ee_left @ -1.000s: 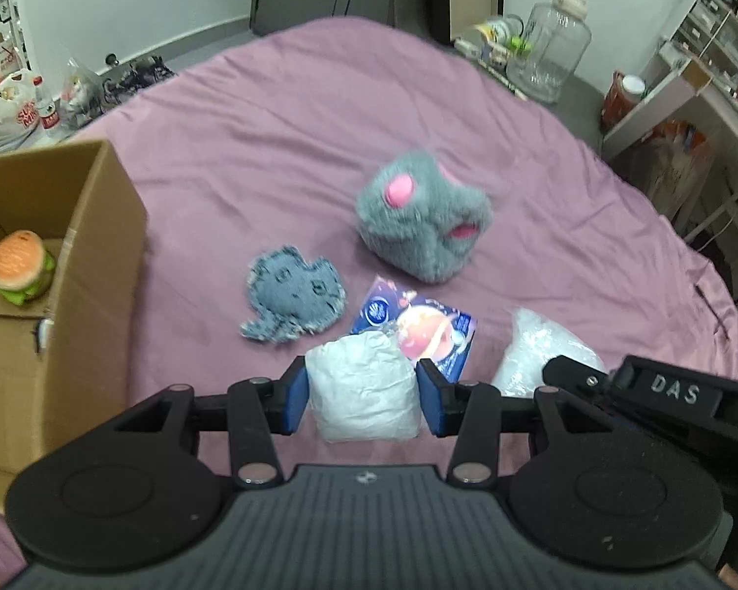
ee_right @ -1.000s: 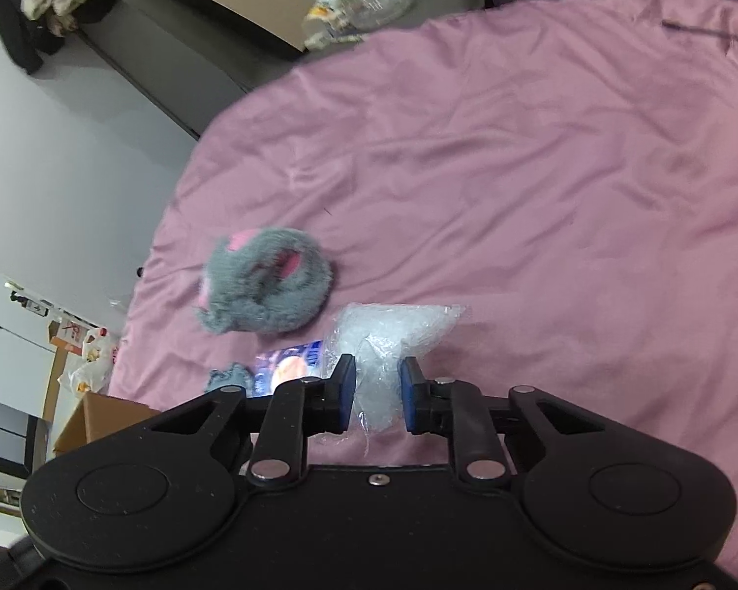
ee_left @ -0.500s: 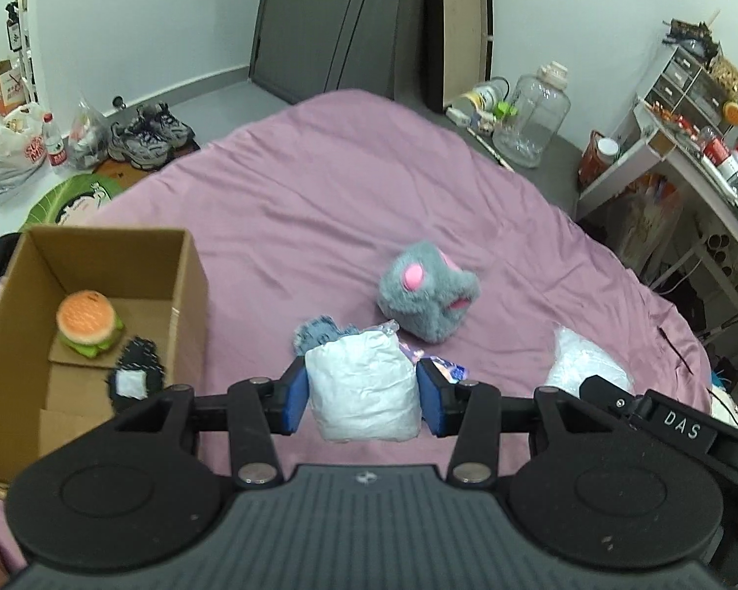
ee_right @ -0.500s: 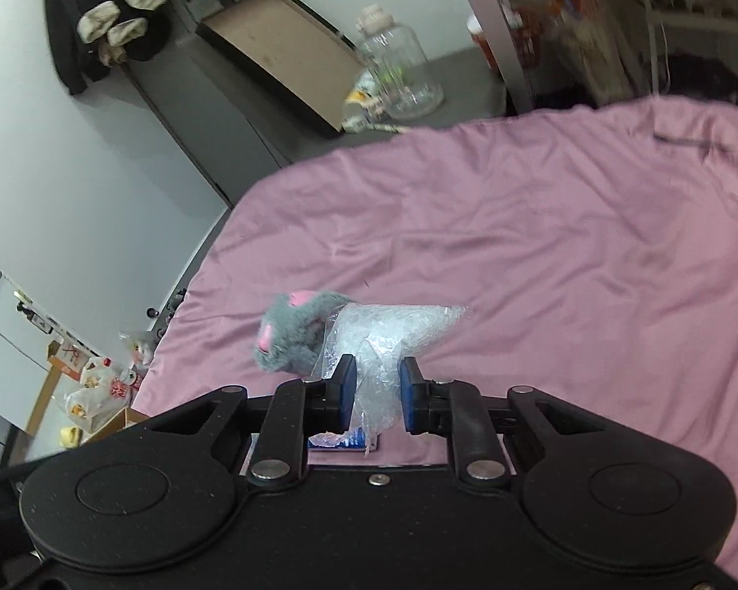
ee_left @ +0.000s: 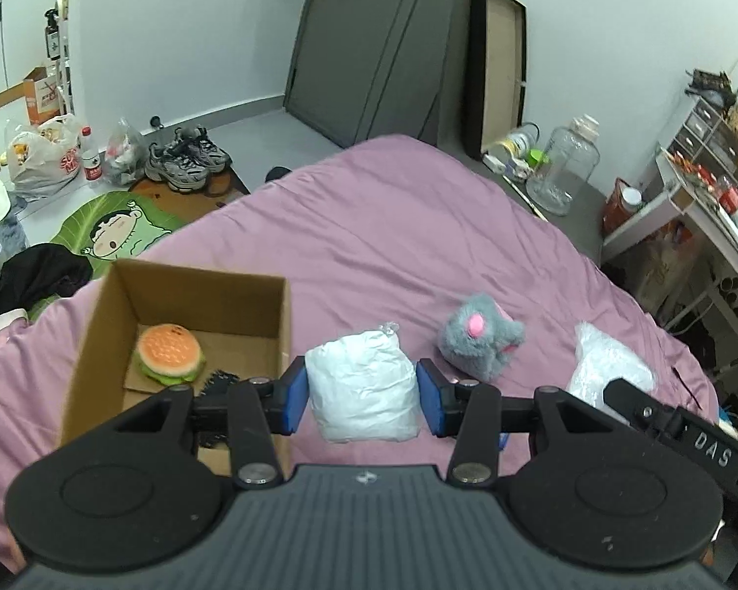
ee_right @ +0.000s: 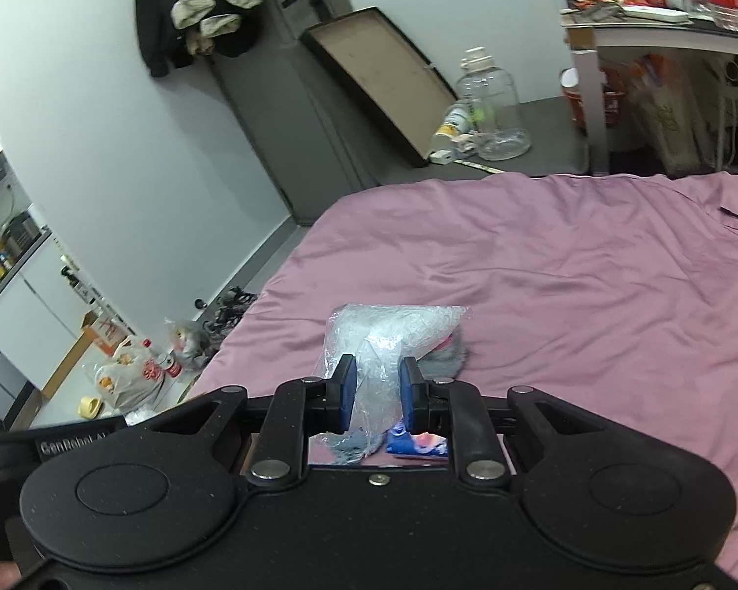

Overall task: Organize soft objects
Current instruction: 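Carry the white bundle into the box and open the left tool while the right tool carries the bag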

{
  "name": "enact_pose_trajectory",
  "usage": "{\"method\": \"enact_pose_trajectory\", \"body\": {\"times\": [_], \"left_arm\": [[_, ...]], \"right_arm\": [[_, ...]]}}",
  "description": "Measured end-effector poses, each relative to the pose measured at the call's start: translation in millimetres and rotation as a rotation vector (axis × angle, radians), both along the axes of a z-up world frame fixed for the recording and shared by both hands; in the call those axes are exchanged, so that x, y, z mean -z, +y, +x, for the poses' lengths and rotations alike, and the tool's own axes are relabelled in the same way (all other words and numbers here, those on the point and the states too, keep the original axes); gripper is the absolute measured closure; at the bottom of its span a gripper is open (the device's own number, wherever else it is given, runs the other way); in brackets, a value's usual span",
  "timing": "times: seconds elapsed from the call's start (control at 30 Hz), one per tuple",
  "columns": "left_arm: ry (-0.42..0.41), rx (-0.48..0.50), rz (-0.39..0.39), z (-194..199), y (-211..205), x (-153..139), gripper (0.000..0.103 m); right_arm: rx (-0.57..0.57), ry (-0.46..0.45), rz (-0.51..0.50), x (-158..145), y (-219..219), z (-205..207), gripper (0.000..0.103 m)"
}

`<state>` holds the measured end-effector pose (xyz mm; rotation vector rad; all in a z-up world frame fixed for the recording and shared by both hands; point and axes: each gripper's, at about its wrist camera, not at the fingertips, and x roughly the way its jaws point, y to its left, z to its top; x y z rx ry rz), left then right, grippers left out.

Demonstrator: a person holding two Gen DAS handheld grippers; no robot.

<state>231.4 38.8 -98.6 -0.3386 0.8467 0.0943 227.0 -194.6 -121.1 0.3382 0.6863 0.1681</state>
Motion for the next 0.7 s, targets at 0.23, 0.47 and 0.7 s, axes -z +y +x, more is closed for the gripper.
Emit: {"method": "enact_pose_trajectory", "body": {"times": [0.23,0.47,0.7], "left_arm": [[0.012,-0.034,-0.008,-6,36,4,0.058],[0.020,-0.058,-0.006,-11,71,9,0.058],[0.043,-0.091,-0.011,-17,96,20,0.058]], "right_arm": [[-0.024,-0.010,-0.014,-8,23,-4,0.084],[-0.054,-0.018,-0.042,-12,50,-8,0.084],[-0.089,-0.023,-0.079,-9,80,-11,0.084]]}}
